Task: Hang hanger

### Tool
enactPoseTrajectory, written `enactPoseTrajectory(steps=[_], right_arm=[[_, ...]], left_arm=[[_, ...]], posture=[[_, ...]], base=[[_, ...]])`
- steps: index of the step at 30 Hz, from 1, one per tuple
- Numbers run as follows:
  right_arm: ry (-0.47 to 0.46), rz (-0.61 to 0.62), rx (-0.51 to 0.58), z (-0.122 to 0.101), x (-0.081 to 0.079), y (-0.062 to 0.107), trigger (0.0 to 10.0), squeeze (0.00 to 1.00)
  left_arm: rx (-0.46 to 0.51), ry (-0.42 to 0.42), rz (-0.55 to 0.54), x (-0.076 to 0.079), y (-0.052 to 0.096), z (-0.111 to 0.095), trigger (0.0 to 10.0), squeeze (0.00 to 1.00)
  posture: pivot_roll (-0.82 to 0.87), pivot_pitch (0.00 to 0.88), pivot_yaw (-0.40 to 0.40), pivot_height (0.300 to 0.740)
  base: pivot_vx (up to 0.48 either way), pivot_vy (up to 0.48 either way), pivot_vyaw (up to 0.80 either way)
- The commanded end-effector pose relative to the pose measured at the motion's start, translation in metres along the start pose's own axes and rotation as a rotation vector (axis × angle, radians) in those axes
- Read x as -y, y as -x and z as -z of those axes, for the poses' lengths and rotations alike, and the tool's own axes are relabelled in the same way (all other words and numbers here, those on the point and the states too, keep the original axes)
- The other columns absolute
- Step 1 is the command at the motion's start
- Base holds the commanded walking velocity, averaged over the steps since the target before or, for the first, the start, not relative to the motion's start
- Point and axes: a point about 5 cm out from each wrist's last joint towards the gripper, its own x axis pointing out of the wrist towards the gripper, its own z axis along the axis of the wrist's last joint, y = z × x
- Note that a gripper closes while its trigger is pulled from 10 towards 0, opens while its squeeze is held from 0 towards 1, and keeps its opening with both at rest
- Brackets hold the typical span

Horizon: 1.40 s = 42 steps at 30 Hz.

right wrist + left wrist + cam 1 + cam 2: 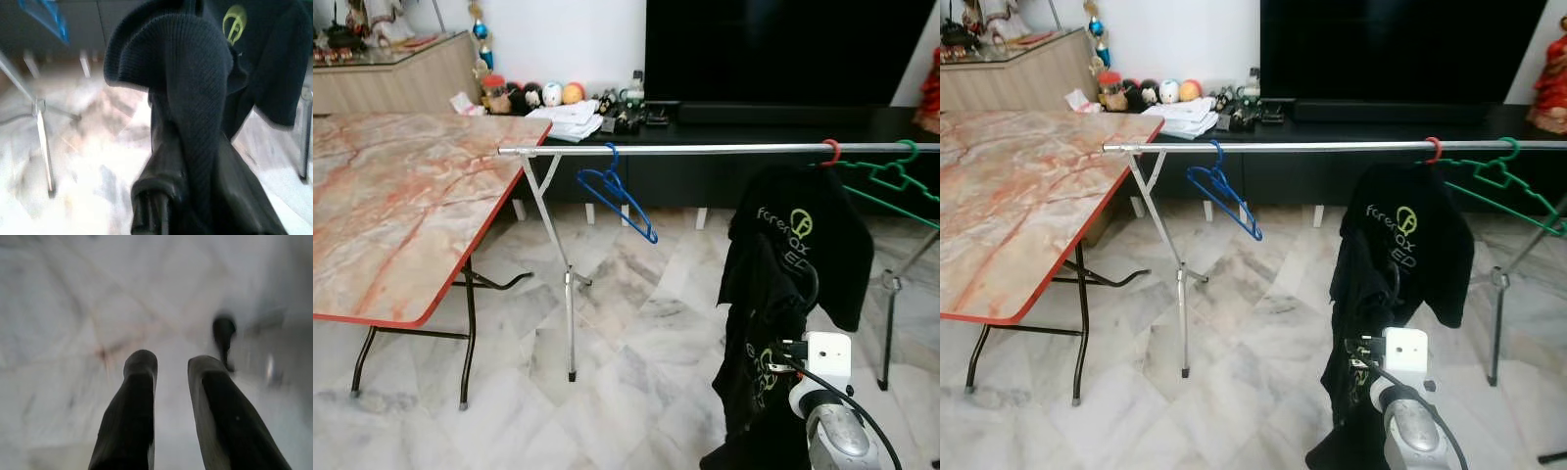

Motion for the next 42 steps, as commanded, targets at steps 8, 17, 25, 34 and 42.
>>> enactPoseTrajectory(steps=[8,17,25,34,42], right_arm=[[0.004,-0.037,0.07,-0.0197,-0.0108,-0.0067,10.0,0.0],[0.002,-0.039,0.064,-0.0188,-0.0116,-0.0067,10.0,0.0],[0.001,-0.044,0.066,-0.0198,-0.0127,-0.0073,10.0,0.0],[-0.006,-0.055,0.07,-0.0211,-0.0183,-0.0087,10.0,0.0],[-0.01,-0.05,0.073,-0.0214,-0.0182,-0.009,10.0,0.0]], left_arm=[[-0.059,0.021,-0.013,-0.0019,0.0071,0.0209,10.0,0.0],[-0.066,0.042,-0.012,-0.0018,0.0074,0.0223,10.0,0.0],[-0.067,0.048,-0.013,-0.0014,0.0073,0.0225,10.0,0.0],[-0.065,0.048,-0.012,-0.0017,0.0072,0.0219,10.0,0.0],[-0.063,0.034,-0.006,-0.0028,0.0069,0.0204,10.0,0.0]], posture=[[0.04,0.049,0.059,0.74],[0.05,0.043,0.059,0.74],[0.04,0.043,0.058,0.74],[0.05,0.042,0.06,0.74],[0.05,0.04,0.065,0.74]], base=[[0.0,0.0,0.0],[0.0,0.077,0.0],[0.0,0.48,0.0],[0.0,0.48,0.0],[0.0,0.049,0.0]])
